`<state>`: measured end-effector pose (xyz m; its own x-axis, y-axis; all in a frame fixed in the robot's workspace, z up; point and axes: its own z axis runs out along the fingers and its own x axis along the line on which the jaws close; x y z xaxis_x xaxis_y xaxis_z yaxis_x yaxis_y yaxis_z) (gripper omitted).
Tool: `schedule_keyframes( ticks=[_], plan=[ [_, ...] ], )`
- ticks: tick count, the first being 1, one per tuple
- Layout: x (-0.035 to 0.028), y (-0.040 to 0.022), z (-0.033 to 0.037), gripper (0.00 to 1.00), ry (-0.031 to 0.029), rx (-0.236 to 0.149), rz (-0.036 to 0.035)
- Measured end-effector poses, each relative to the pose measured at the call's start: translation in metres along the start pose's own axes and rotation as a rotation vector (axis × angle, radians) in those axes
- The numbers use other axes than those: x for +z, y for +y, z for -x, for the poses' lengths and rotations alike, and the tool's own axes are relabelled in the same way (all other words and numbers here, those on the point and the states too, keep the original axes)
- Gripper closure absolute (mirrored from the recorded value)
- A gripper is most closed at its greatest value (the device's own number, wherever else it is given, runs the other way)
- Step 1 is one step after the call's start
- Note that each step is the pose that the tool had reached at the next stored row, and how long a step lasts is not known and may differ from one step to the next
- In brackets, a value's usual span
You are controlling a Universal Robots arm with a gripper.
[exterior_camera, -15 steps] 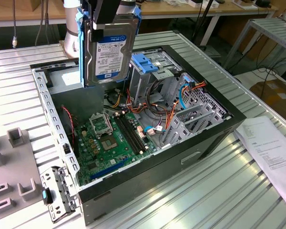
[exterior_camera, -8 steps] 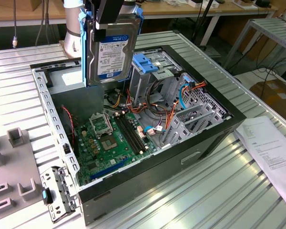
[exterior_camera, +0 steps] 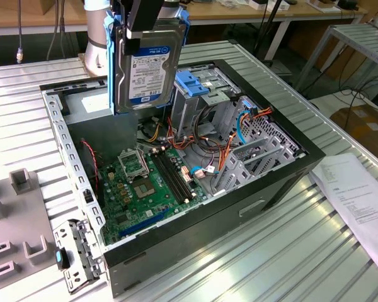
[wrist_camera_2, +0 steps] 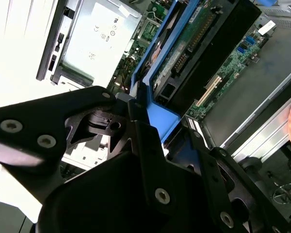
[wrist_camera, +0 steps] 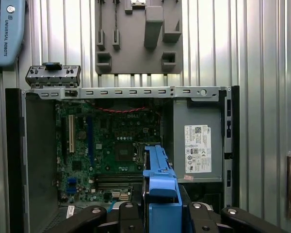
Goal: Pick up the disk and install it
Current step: 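Insert the disk into the insertion slot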
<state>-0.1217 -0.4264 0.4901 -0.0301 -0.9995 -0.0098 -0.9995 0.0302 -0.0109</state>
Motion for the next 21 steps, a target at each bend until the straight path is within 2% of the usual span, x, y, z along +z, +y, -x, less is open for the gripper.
schedule_keyframes(
  ticks=[12, 16, 18, 21],
  plan=[
    [-0.0001, -0.0005, -0.0103, 0.63, 0.0, 0.0, 0.0],
    [0.0, -0.0006, -0.0168, 0.63, 0.0, 0.0, 0.0],
    [0.0004, -0.0007, -0.0199, 0.63, 0.0, 0.0, -0.0016],
    [0.001, -0.0007, -0.0204, 0.63, 0.0011, 0.003, -0.0038]
  ],
)
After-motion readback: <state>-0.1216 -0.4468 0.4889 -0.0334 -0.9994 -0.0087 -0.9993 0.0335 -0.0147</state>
